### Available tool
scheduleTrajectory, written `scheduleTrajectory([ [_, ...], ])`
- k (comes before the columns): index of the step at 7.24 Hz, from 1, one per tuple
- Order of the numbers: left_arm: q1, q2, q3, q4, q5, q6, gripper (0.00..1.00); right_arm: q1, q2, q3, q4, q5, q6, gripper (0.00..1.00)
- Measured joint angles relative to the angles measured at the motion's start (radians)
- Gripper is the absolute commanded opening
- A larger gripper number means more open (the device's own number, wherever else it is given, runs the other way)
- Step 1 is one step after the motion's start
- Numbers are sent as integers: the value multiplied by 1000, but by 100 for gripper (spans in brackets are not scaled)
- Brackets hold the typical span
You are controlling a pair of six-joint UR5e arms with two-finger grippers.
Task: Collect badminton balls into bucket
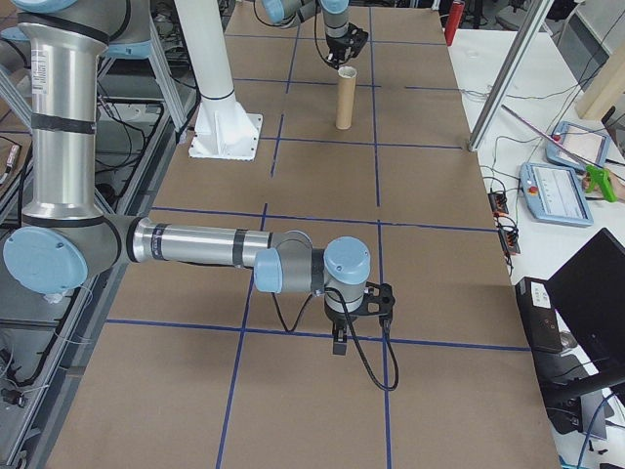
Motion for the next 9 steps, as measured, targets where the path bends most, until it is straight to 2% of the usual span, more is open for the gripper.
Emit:
scheduleTrajectory([
  [3,-5,9,-41,-11,-4,-2,100,0,0,0,0,0,-1,100],
  [5,-67,37,-123,-61,-21,5,100,0,0,0,0,0,-1,100],
  [6,-125,76,-148,-125,-57,29,100,0,0,0,0,0,0,100],
  [7,-199,129,-159,-209,-116,73,100,0,0,0,0,0,0,100],
  [9,-353,282,-162,-414,-263,155,100,0,0,0,0,0,0,100],
])
